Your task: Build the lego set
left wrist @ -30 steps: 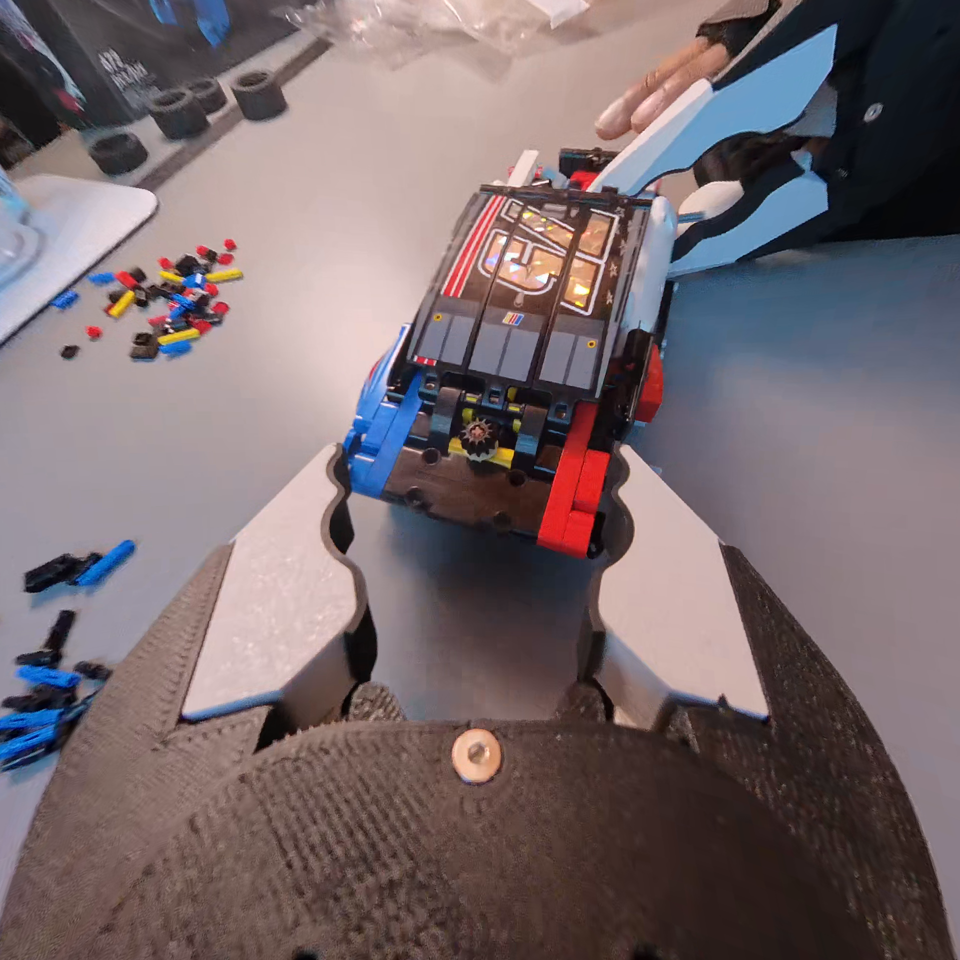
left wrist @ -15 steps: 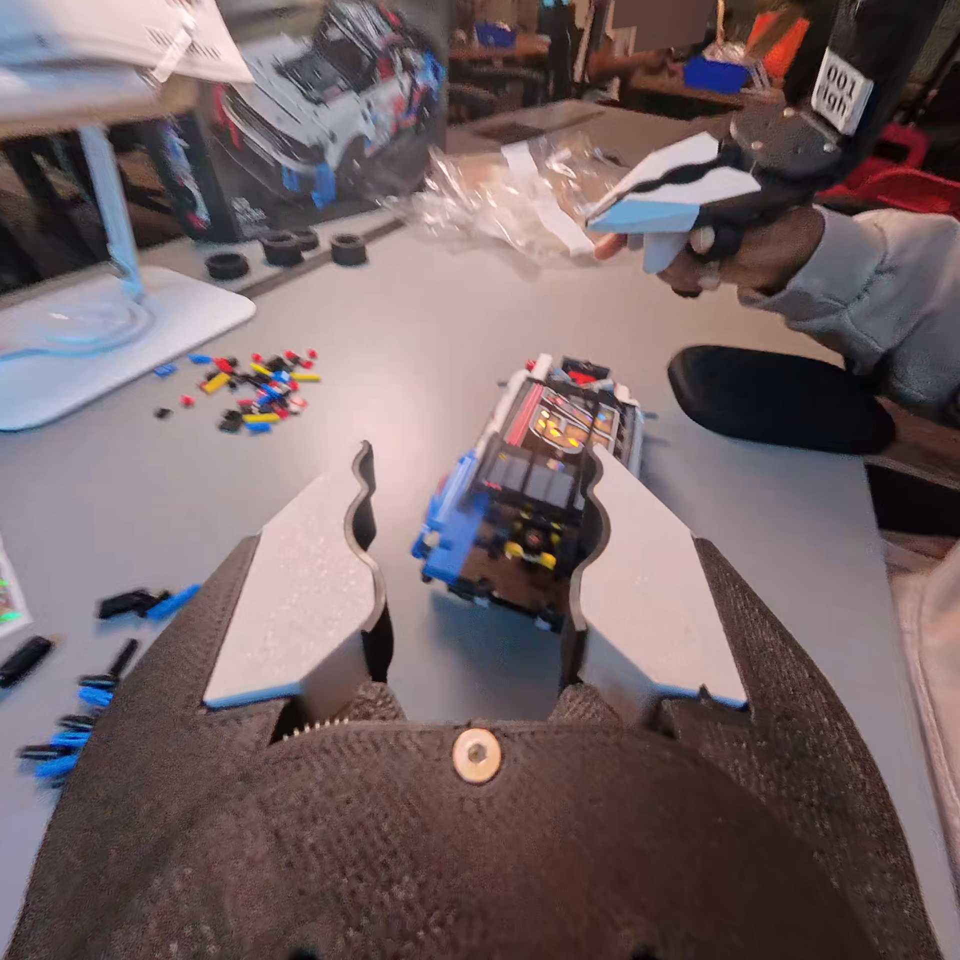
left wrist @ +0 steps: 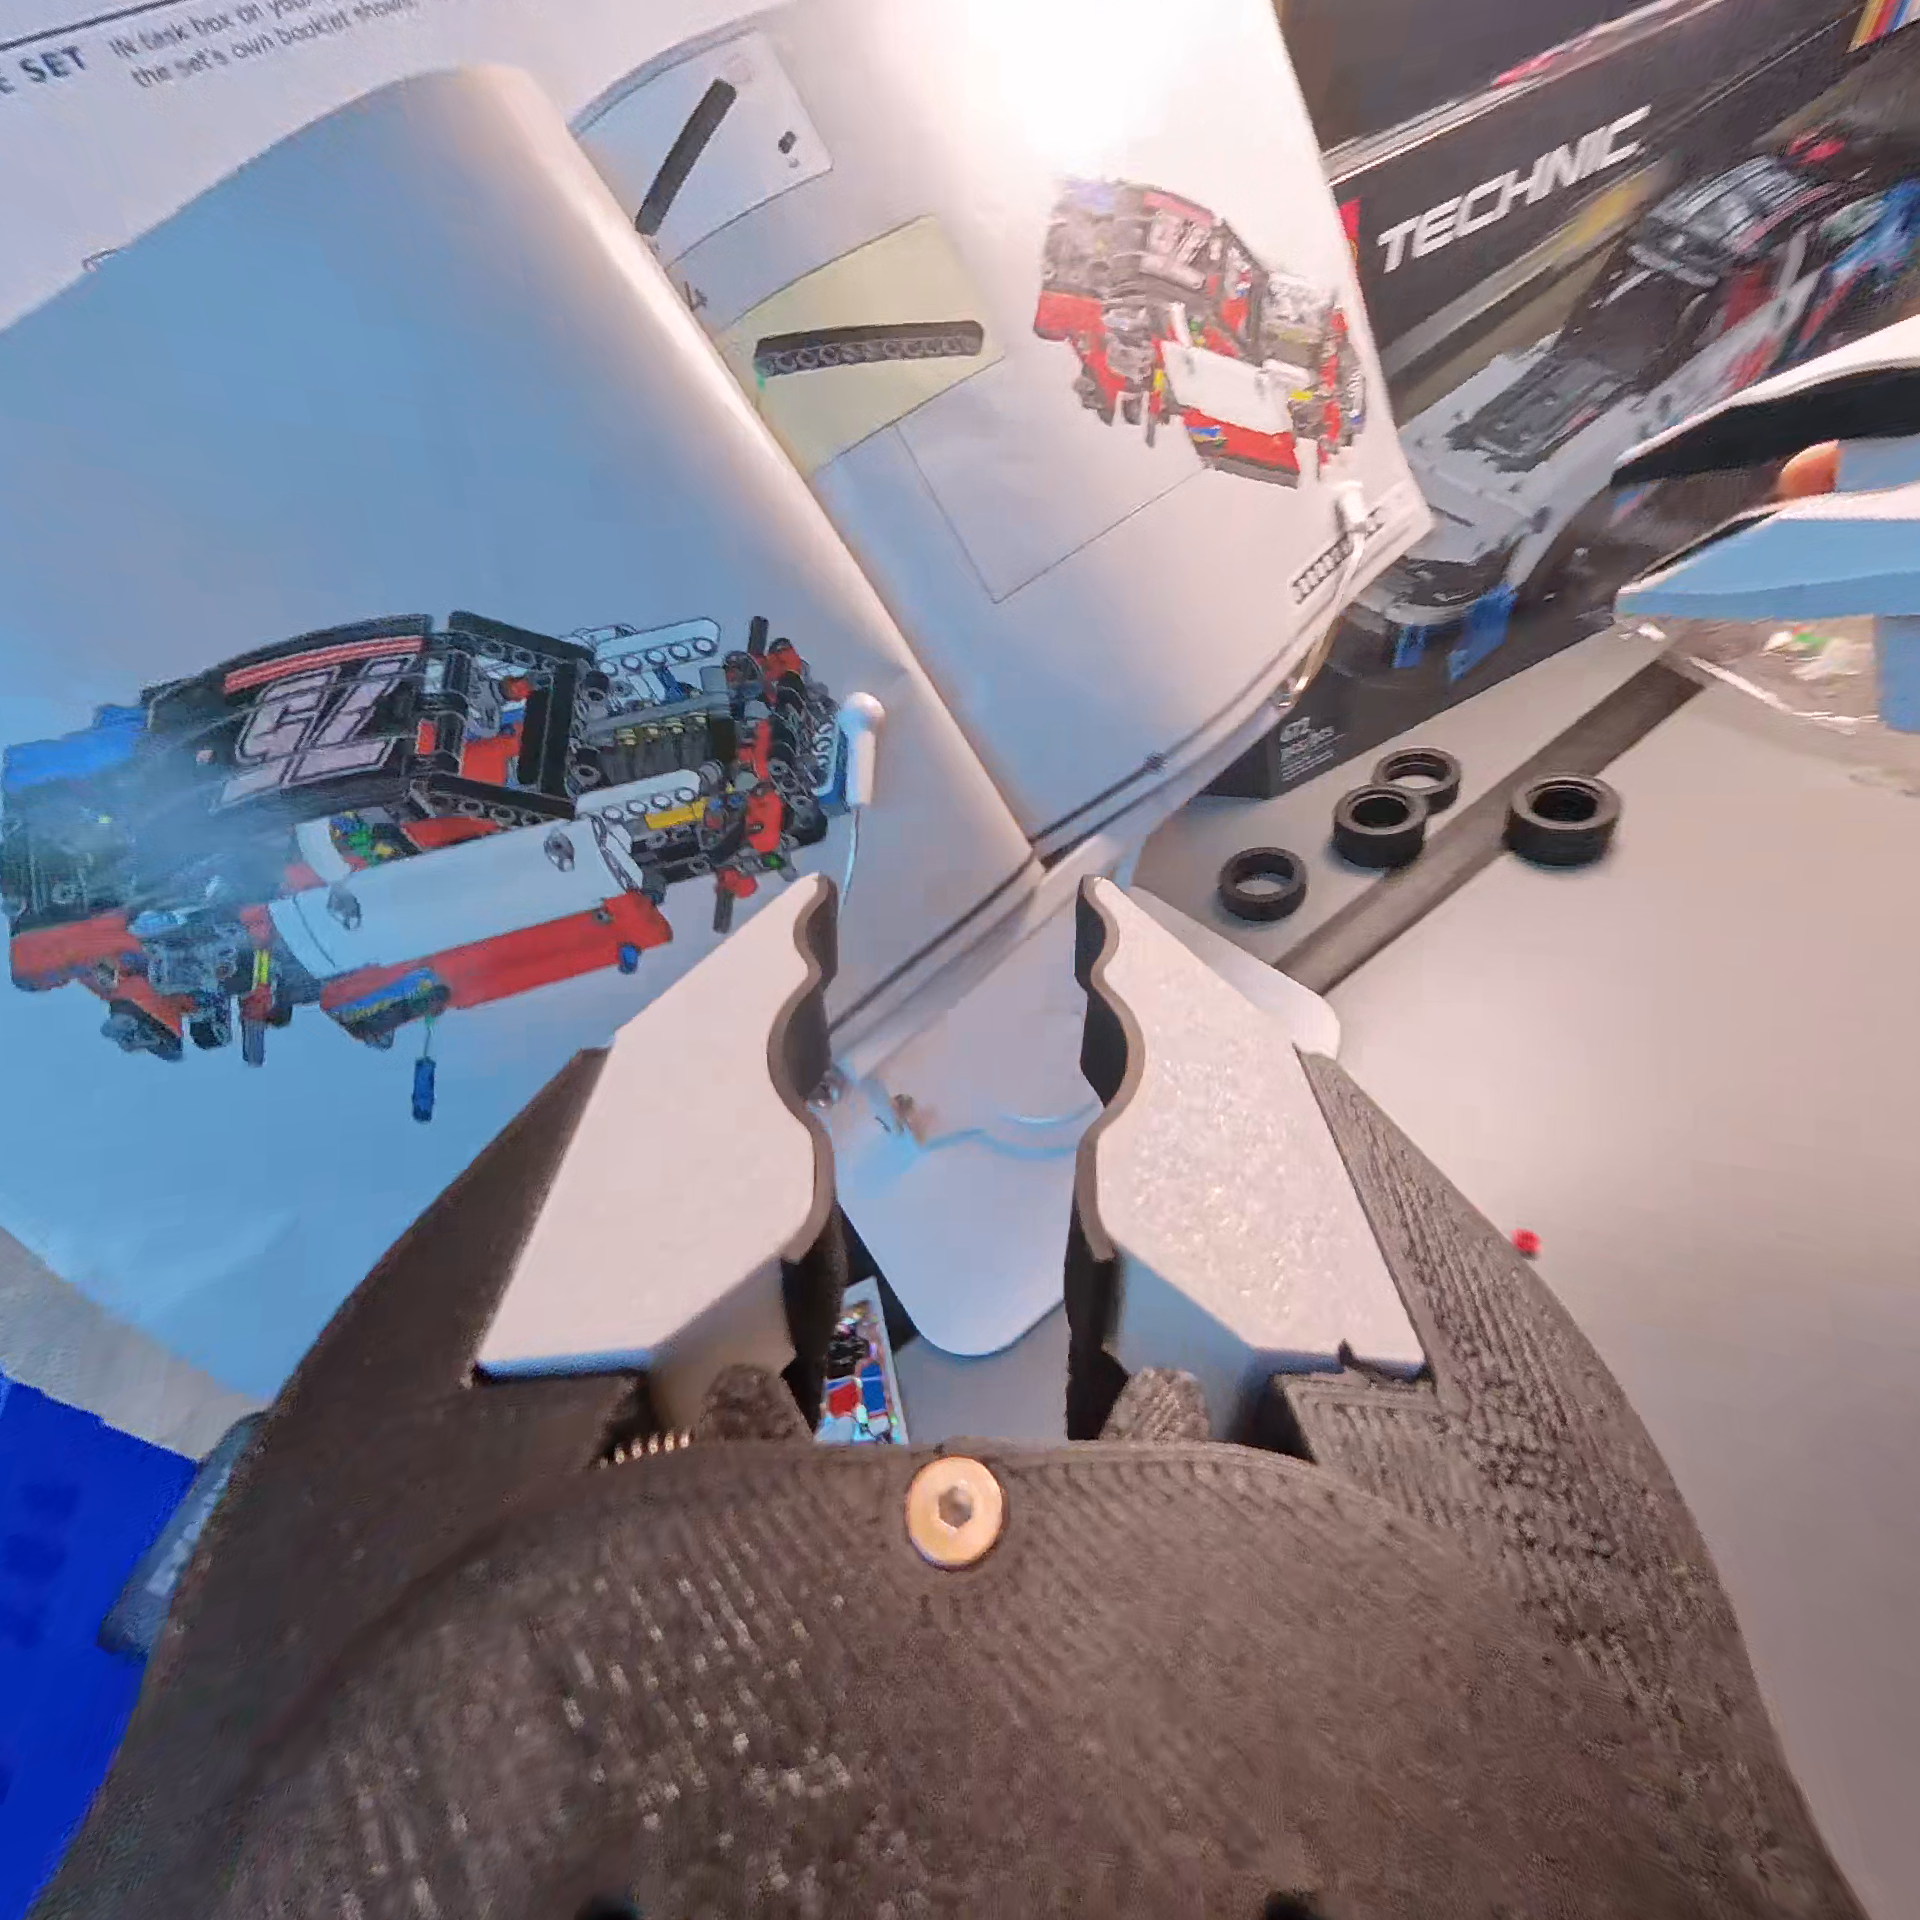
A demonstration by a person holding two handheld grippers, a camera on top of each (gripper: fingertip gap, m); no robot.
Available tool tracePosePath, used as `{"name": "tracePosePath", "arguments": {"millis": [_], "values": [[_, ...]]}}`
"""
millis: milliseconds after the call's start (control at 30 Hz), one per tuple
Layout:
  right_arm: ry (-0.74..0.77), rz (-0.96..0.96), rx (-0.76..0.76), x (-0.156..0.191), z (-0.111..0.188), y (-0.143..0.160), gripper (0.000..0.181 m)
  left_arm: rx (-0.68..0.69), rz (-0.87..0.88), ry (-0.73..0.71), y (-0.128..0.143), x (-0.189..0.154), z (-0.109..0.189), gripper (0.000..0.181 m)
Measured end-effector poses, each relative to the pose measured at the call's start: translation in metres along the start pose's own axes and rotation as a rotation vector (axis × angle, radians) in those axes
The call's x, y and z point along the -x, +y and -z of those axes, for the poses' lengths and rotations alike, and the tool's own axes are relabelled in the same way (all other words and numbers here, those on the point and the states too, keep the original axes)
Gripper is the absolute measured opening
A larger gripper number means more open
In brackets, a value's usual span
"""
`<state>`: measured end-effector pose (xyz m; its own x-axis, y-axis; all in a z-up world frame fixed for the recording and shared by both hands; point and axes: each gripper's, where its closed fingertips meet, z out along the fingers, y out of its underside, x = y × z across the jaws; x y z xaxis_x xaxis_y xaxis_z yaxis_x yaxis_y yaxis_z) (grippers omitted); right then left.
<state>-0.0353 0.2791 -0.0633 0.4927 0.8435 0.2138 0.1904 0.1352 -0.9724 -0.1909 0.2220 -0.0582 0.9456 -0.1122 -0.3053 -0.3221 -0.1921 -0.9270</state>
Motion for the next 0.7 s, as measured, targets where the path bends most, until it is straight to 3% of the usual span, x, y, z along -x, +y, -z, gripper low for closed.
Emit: {"name": "tracePosePath", "arguments": {"millis": [133, 233, 333, 433, 567, 700], "values": [[0.132, -0.02, 0.053, -0.047, -0.031, 0.006, 0.036, 0.056, -0.123, -0.093, 0.008, 0.018, -0.034, 0.041], [0.189, -0.132, 0.103, -0.07, -0.046, 0.022, 0.038, 0.02, -0.153, -0.142, 0.01, 0.028, -0.041, 0.027], [0.167, -0.293, 0.147, -0.071, -0.059, 0.038, 0.038, -0.03, -0.124, -0.141, 0.009, 0.032, -0.039, 0.012], [0.161, -0.346, 0.15, -0.064, -0.066, 0.046, 0.024, -0.047, -0.097, -0.151, 0.01, 0.037, -0.035, 0.0], [0.139, -0.489, 0.105, -0.062, -0.061, 0.056, 0.022, -0.1, 0.178, -0.178, 0.018, 0.064, -0.019, 0.0], [0.051, -0.67, 0.043, -0.053, -0.053, 0.068, 0.027, -0.143, 0.527, -0.177, 0.054, 0.083, 0.002, 0.005]]}}
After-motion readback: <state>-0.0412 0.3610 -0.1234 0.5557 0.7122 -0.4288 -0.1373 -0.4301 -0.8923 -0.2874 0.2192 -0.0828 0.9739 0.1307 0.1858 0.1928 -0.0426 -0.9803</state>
